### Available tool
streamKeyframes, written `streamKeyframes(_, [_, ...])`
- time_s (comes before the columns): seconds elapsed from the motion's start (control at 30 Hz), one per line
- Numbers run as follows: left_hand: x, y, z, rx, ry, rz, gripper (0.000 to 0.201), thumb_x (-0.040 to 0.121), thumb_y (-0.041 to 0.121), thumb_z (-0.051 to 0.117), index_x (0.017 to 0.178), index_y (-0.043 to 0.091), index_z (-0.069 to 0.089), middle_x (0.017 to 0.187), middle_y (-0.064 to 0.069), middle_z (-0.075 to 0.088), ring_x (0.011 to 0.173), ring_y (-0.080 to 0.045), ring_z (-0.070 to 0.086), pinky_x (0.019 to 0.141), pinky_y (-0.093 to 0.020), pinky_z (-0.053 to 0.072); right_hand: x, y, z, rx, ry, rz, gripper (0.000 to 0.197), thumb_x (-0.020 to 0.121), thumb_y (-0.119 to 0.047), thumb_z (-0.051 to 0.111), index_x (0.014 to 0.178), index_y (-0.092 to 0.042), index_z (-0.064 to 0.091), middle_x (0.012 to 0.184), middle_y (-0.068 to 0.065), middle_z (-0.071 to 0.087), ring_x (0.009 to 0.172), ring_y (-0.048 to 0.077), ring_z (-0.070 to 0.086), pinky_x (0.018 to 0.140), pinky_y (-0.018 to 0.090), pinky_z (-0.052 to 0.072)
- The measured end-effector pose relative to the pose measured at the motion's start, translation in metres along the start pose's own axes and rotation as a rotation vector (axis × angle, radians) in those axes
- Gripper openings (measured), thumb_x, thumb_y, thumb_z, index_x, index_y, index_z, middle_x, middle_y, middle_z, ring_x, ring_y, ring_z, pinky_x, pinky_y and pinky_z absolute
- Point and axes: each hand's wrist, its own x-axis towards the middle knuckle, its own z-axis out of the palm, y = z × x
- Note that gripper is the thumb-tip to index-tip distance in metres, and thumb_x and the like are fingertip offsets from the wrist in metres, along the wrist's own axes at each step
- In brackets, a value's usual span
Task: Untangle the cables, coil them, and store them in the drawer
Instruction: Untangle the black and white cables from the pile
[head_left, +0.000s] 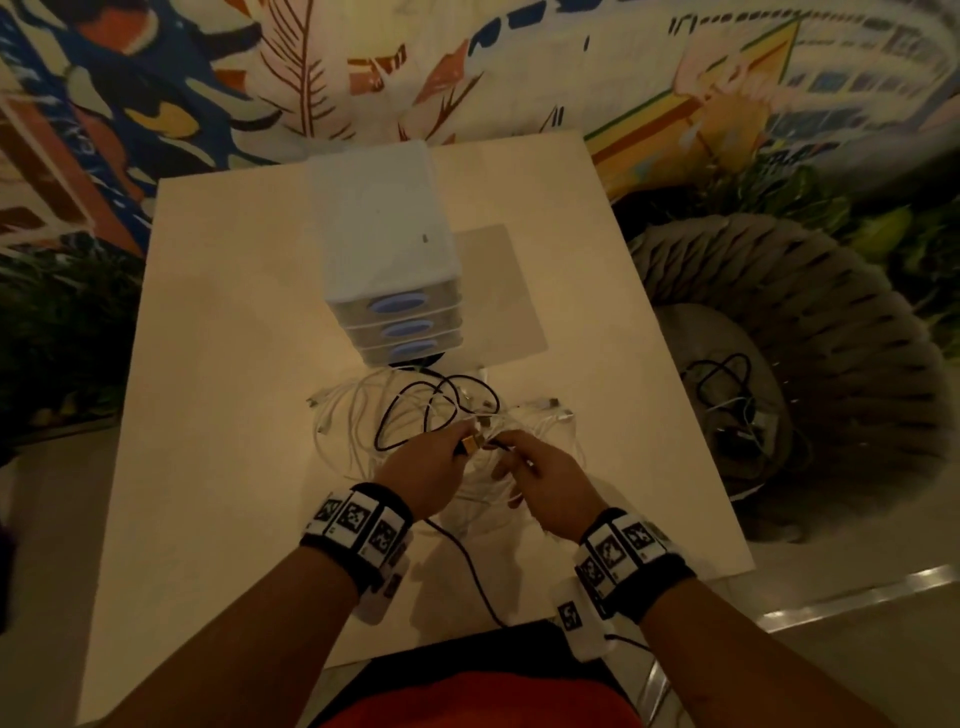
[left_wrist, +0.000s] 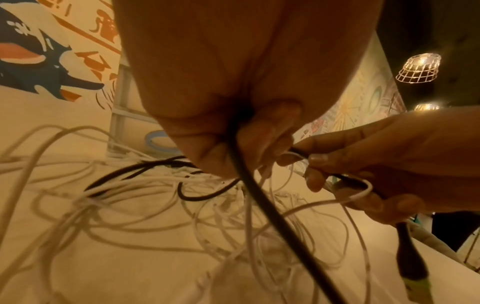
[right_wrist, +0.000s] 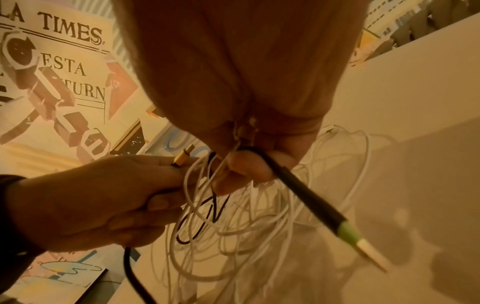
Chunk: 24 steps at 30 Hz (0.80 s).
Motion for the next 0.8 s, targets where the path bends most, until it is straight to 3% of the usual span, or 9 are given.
streamKeyframes(0.1, [-0.003, 0.0, -0.001, -0.019, 0.02, 0.011, 0.018, 0.105, 0.026, 0.044, 0.121, 0.023, 0.054, 0.083, 0.003, 0.059, 0.07, -0.016, 0.051, 0.056, -0.026, 0.031, 0.002, -0.006, -0.004, 0.05, 0.006, 0.052, 0.024, 0.106, -0.019, 0.046, 0.111, -0.029, 0.067, 0.095, 0.0, 0.073, 0.065, 0.003, 0.066, 0.053, 0.017, 0.051])
streamKeyframes(0.2, [-0.006, -0.001, -0.004, -0.016, 0.087, 0.039, 0.016, 0.103, 0.031, 0.05, 0.116, 0.027, 0.06, 0.092, -0.002, 0.068, 0.079, -0.02, 0.059, 0.061, -0.03, 0.037, 0.01, -0.014, -0.004, 0.134, 0.018, 0.146, 0.031, 0.104, -0.042, 0.045, 0.098, -0.024, 0.07, 0.089, 0.0, 0.076, 0.059, 0.01, 0.067, 0.055, 0.025, 0.05])
streamKeyframes(0.3, [-0.008, -0.004, -0.007, -0.093, 0.152, 0.079, 0.023, 0.1, 0.035, 0.057, 0.119, 0.031, 0.07, 0.102, 0.003, 0.075, 0.089, -0.016, 0.066, 0.072, -0.027, 0.043, 0.023, -0.016, -0.002, 0.043, 0.086, 0.173, 0.045, 0.096, -0.06, 0.052, 0.087, -0.02, 0.071, 0.077, -0.002, 0.075, 0.058, 0.015, 0.071, 0.061, 0.029, 0.057])
streamKeyframes(0.37, [-0.009, -0.007, -0.007, -0.145, 0.186, 0.076, 0.025, 0.099, 0.036, 0.06, 0.119, 0.033, 0.073, 0.105, 0.006, 0.076, 0.094, -0.014, 0.069, 0.078, -0.026, 0.048, 0.03, -0.013, -0.001, 0.001, 0.12, 0.158, 0.041, 0.093, -0.054, 0.061, 0.081, -0.017, 0.07, 0.072, -0.002, 0.075, 0.059, 0.015, 0.071, 0.065, 0.032, 0.058])
streamKeyframes(0.5, [-0.011, -0.014, -0.007, -0.236, 0.277, 0.0, 0.024, 0.099, 0.04, 0.058, 0.116, 0.035, 0.075, 0.106, 0.002, 0.077, 0.097, -0.015, 0.069, 0.086, -0.031, 0.053, 0.039, -0.008, -0.004, -0.115, 0.201, 0.111, 0.031, 0.094, -0.038, 0.063, 0.076, -0.012, 0.063, 0.072, 0.003, 0.072, 0.069, 0.015, 0.067, 0.063, 0.025, 0.047])
streamKeyframes(0.63, [-0.012, -0.021, -0.012, -0.387, 0.407, -0.078, 0.022, 0.098, 0.041, 0.062, 0.112, 0.033, 0.077, 0.098, 0.004, 0.078, 0.093, -0.012, 0.07, 0.083, -0.029, 0.053, 0.036, -0.003, -0.012, -0.256, 0.276, 0.111, 0.037, 0.092, -0.035, 0.063, 0.066, -0.012, 0.051, 0.06, 0.002, 0.055, 0.059, 0.012, 0.052, 0.057, 0.029, 0.037])
streamKeyframes(0.73, [-0.012, -0.023, -0.02, -0.551, 0.451, -0.116, 0.023, 0.098, 0.036, 0.063, 0.113, 0.026, 0.077, 0.065, 0.012, 0.069, 0.065, 0.001, 0.064, 0.07, -0.025, 0.048, 0.032, 0.005, -0.017, -0.324, 0.279, 0.134, 0.031, 0.09, -0.031, 0.065, 0.065, -0.017, 0.054, 0.069, -0.001, 0.057, 0.072, 0.019, 0.057, 0.067, 0.028, 0.035])
streamKeyframes(0.8, [-0.014, -0.023, -0.025, -0.639, 0.475, -0.116, 0.027, 0.098, 0.035, 0.063, 0.107, 0.015, 0.078, 0.052, 0.014, 0.06, 0.052, 0.0, 0.055, 0.071, -0.029, 0.05, 0.031, 0.01, -0.02, -0.337, 0.257, 0.162, 0.016, 0.088, -0.033, 0.069, 0.08, -0.021, 0.062, 0.085, -0.002, 0.063, 0.086, 0.02, 0.063, 0.072, 0.026, 0.038])
